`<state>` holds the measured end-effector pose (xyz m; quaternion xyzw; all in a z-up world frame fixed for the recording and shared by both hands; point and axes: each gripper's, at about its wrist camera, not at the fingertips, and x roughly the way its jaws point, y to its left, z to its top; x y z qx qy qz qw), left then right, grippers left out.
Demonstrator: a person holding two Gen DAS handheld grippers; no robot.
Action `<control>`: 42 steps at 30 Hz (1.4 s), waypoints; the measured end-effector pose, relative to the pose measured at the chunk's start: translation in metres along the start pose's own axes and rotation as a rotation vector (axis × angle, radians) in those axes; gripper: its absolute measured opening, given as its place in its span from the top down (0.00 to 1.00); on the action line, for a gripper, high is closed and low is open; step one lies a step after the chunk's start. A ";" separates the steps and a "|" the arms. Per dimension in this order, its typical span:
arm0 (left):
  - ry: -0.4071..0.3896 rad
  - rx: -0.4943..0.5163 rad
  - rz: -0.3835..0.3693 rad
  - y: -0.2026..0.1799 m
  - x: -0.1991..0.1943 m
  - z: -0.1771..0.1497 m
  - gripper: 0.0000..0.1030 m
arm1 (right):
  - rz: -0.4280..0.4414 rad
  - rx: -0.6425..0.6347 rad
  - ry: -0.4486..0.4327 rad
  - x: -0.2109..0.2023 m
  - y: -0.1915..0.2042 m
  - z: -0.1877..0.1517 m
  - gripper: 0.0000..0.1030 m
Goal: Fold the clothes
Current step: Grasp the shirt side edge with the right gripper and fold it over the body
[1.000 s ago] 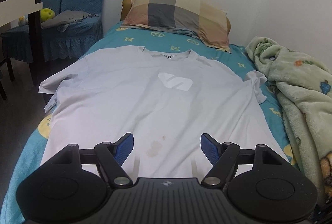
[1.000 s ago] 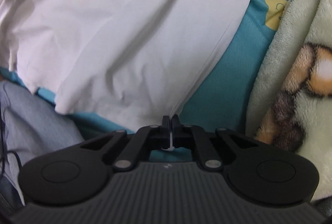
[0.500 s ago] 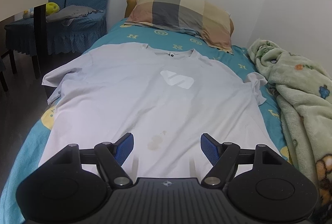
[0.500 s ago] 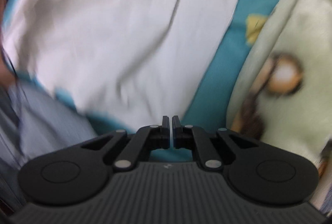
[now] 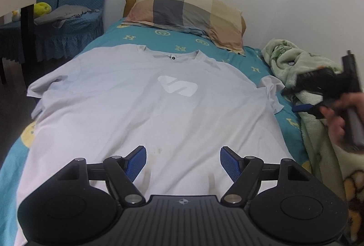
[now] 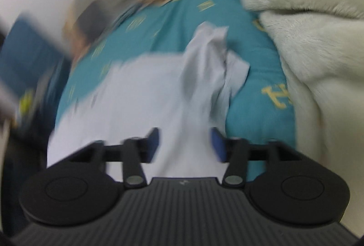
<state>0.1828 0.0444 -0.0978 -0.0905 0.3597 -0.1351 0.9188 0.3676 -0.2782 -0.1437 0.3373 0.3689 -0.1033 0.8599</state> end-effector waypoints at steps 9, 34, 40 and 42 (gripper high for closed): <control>0.113 -0.101 -0.082 0.016 0.051 0.002 0.28 | -0.059 0.182 -0.064 0.112 -0.015 0.065 0.42; 0.104 -0.191 -0.072 0.033 0.060 0.007 0.30 | -0.331 -0.071 -0.186 0.106 0.019 0.061 0.90; 0.046 -0.208 -0.084 0.036 0.043 0.013 0.30 | -0.267 -0.261 -0.333 0.048 0.065 0.050 0.91; 0.017 -0.209 -0.080 0.037 0.035 0.016 0.30 | -0.246 -0.390 -0.384 0.031 0.093 0.038 0.91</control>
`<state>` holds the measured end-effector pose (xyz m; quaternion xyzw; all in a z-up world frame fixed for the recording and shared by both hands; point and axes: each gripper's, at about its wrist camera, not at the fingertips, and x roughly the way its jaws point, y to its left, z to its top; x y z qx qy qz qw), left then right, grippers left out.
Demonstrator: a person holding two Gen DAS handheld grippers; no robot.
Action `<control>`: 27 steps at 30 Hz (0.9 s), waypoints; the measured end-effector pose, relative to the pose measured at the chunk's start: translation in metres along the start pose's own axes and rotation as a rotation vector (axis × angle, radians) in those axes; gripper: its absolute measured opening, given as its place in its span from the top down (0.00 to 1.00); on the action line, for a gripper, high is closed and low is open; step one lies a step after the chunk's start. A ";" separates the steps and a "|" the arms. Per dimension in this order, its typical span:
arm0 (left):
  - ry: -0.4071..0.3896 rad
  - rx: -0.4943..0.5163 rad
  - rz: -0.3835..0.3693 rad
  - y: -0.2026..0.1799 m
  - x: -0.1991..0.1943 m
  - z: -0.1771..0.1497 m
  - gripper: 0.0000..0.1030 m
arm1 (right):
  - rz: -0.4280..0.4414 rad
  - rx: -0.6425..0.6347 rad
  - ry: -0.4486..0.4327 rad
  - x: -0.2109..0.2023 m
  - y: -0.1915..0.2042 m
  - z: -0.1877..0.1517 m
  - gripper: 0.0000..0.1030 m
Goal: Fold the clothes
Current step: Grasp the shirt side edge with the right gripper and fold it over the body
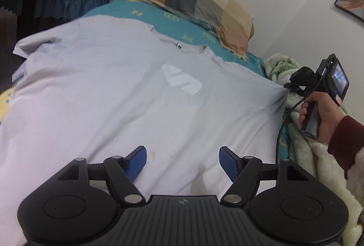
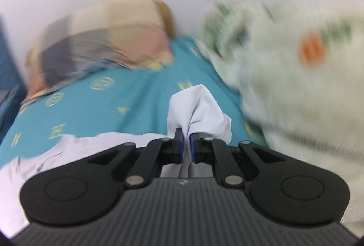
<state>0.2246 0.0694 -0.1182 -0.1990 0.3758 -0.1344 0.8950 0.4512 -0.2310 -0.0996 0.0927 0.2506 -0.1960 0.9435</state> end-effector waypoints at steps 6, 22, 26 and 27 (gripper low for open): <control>-0.093 -0.039 0.007 0.008 -0.025 0.011 0.30 | 0.189 -0.334 -0.165 -0.072 0.096 -0.022 0.91; -0.172 -0.190 0.026 0.055 -0.049 0.035 0.30 | 0.417 -0.497 0.076 -0.078 0.197 -0.149 0.73; -0.170 -0.179 0.024 0.052 -0.047 0.034 0.30 | 0.494 -0.458 0.095 -0.092 0.184 -0.147 0.24; -0.172 -0.170 0.025 0.051 -0.046 0.033 0.30 | 0.513 -0.440 0.092 -0.100 0.177 -0.146 0.23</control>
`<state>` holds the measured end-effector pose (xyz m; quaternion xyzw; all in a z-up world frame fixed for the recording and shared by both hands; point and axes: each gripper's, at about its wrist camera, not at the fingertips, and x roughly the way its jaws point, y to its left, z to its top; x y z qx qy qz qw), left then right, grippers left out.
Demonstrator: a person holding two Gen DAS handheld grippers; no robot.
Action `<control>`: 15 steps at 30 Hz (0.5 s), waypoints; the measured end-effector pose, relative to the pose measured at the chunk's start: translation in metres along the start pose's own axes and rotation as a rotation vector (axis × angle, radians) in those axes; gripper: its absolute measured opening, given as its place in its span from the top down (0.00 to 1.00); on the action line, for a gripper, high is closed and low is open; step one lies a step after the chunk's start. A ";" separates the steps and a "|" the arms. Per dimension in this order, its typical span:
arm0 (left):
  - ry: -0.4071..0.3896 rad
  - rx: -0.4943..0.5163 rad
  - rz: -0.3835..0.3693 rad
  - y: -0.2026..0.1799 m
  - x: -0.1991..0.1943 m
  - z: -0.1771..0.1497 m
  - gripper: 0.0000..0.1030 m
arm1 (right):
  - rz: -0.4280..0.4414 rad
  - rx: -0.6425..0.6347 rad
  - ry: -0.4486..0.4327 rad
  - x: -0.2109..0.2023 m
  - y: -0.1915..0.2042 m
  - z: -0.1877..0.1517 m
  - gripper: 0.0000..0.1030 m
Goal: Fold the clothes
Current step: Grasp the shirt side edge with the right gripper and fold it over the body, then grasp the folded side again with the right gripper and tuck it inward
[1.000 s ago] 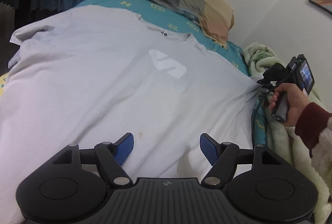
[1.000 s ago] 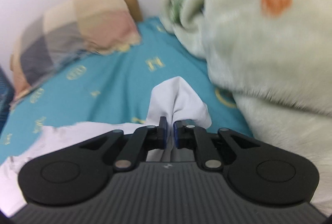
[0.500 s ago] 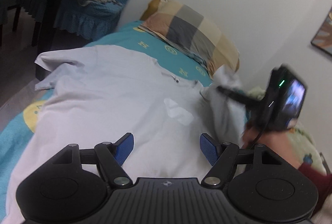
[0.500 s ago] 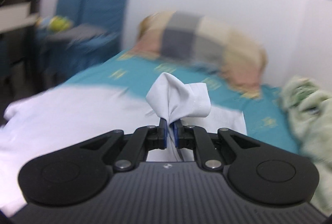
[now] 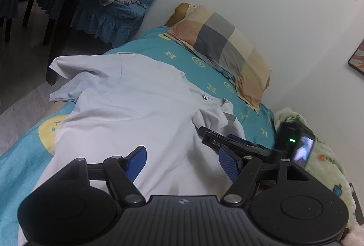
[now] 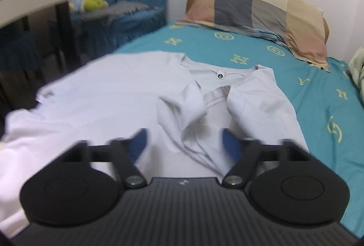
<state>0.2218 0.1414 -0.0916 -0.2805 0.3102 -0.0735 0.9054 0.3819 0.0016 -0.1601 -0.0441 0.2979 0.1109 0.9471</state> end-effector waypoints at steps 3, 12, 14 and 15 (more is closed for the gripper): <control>-0.002 0.028 0.002 -0.003 0.001 -0.003 0.30 | 0.025 0.074 -0.015 -0.036 -0.006 -0.008 0.23; 0.033 0.160 -0.031 -0.020 0.011 -0.024 0.30 | -0.028 0.241 0.043 -0.175 -0.021 -0.069 0.23; 0.042 0.193 -0.037 -0.024 0.013 -0.030 0.30 | -0.048 0.271 0.013 -0.195 -0.025 -0.084 0.23; 0.051 0.200 -0.039 -0.026 0.014 -0.034 0.30 | -0.059 0.294 -0.010 -0.200 -0.029 -0.089 0.23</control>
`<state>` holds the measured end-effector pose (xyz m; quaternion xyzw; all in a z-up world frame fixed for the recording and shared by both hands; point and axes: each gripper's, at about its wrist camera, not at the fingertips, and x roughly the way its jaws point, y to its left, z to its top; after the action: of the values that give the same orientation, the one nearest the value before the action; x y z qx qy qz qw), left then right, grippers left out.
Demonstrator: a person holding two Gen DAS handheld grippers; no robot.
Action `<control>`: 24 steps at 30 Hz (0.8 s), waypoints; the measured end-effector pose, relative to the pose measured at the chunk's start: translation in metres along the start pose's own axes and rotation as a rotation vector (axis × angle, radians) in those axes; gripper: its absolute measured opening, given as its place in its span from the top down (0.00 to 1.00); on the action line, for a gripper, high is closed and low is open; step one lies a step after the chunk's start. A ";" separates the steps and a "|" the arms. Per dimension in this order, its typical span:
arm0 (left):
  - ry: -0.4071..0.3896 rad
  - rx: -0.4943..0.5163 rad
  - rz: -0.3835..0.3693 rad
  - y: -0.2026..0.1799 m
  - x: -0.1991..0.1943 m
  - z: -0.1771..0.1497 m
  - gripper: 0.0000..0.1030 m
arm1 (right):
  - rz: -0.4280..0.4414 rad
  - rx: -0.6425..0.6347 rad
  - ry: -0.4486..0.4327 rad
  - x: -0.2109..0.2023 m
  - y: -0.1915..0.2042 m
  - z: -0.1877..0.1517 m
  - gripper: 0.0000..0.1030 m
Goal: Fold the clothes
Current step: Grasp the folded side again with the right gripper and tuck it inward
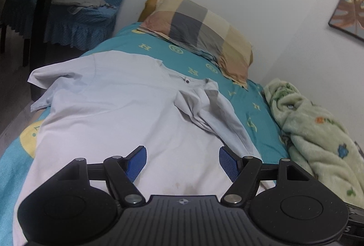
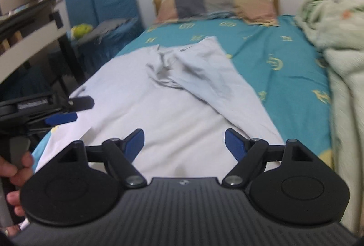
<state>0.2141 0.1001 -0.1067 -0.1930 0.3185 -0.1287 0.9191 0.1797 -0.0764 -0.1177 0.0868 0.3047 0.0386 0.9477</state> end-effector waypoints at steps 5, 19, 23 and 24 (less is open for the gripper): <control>0.029 0.034 0.020 -0.011 0.008 -0.014 0.30 | 0.036 -0.036 -0.077 0.017 -0.022 0.017 0.23; 0.051 0.038 0.047 -0.014 0.027 -0.024 0.30 | 0.030 -0.104 -0.028 0.145 -0.042 0.020 0.46; 0.052 0.014 0.017 -0.009 0.030 -0.025 0.30 | -0.013 -0.121 -0.008 0.154 -0.038 0.018 0.80; 0.047 0.015 0.013 -0.009 0.029 -0.025 0.30 | -0.026 -0.138 -0.005 0.153 -0.037 0.018 0.86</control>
<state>0.2197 0.0748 -0.1364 -0.1809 0.3402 -0.1299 0.9136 0.3152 -0.0954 -0.1981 0.0176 0.2999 0.0472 0.9527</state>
